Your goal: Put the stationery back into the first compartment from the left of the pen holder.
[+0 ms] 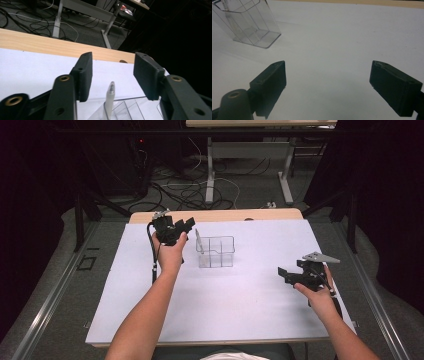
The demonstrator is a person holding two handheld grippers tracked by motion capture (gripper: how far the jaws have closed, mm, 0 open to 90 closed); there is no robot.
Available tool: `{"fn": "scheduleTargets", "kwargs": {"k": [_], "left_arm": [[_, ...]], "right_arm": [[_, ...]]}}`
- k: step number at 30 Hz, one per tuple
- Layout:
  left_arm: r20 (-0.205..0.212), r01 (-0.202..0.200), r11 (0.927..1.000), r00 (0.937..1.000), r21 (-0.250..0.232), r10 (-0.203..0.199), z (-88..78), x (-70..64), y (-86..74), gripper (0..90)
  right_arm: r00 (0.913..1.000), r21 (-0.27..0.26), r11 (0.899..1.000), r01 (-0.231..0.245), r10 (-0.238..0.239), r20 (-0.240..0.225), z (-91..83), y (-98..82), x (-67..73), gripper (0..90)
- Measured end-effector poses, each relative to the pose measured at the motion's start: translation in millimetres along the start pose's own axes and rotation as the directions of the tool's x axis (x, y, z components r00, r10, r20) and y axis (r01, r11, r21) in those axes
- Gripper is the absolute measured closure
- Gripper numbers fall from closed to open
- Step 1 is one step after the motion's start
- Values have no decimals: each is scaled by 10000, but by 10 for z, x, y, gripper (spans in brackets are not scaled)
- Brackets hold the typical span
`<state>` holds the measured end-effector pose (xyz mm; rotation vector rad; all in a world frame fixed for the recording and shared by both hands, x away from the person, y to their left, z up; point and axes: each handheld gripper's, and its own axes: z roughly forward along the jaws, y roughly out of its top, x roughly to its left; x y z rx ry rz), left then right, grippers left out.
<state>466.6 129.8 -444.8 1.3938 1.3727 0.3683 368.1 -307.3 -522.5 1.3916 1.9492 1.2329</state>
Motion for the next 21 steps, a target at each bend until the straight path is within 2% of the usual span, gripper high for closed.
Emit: {"fn": "scheduleTargets", "kwargs": {"k": [4,6,7,9,11,13,17,19,21], "left_arm": [[-344,-234,9996,9991,177,240,-42,67,10,407],[-665,-708,9972,9952,258,724,-74,100,17,370],[-726,-766,9967,9943,273,784,-89,109,17,360],[-546,-971,9949,9937,264,984,-124,135,15,344],[-415,-1326,9904,9901,387,1342,-173,150,15,339],[-284,-1517,9872,9878,484,1532,-224,155,9,336],[115,-2060,9758,9786,735,2057,-345,157,-19,299],[292,-2344,9678,9721,914,2327,-399,164,-53,265],[465,-2404,9654,9704,1007,2368,-450,188,-100,210]], "right_arm": [[10000,26,10000,-3,3,13,4,0,10,136],[10000,26,10000,19,-19,12,6,1,12,136],[10000,8,10000,22,-22,11,9,2,11,136],[10000,5,10000,13,-13,6,11,1,13,136],[10000,28,10000,0,0,-4,12,0,13,136],[10000,35,10000,-44,44,13,14,-2,14,136],[10000,34,10000,-71,71,10,10,-3,10,136],[10000,42,10000,-55,55,10,9,-4,10,136],[10000,45,10000,-77,77,21,10,-4,14,137]]}}
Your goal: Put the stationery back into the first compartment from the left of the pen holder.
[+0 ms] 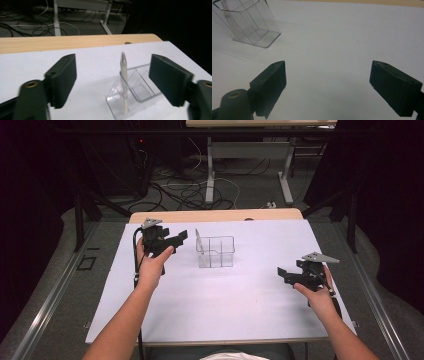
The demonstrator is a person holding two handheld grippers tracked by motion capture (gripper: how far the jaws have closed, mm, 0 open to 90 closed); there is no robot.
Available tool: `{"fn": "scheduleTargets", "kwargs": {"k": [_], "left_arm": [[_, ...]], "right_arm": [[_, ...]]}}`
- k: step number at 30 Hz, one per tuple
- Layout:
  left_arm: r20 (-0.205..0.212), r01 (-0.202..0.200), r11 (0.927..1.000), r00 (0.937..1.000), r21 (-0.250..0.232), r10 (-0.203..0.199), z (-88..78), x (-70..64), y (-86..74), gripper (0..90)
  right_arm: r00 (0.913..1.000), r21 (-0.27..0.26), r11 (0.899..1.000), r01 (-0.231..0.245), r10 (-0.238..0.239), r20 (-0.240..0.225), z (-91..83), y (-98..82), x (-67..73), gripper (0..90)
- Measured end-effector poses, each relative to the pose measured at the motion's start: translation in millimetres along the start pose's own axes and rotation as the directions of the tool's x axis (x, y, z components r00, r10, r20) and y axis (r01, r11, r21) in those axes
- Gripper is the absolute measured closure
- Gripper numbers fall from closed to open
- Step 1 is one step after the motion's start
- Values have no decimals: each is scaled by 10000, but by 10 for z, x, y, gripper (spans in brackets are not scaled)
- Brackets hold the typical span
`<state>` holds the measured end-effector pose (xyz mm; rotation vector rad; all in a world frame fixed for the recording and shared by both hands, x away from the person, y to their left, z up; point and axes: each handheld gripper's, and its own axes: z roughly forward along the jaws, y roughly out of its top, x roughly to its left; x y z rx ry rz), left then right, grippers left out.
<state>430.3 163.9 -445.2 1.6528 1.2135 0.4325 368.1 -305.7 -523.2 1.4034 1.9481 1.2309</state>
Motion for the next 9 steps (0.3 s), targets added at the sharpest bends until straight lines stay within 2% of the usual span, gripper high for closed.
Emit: {"fn": "scheduleTargets", "kwargs": {"k": [3,9], "left_arm": [[116,-9,9999,9999,143,7,-61,40,-96,187],[-63,-246,9993,9997,281,247,-159,115,-285,141]], "right_arm": [[10000,44,10000,-1,1,13,3,-4,0,136],[10000,34,10000,7,-7,18,10,-4,2,136]]}}
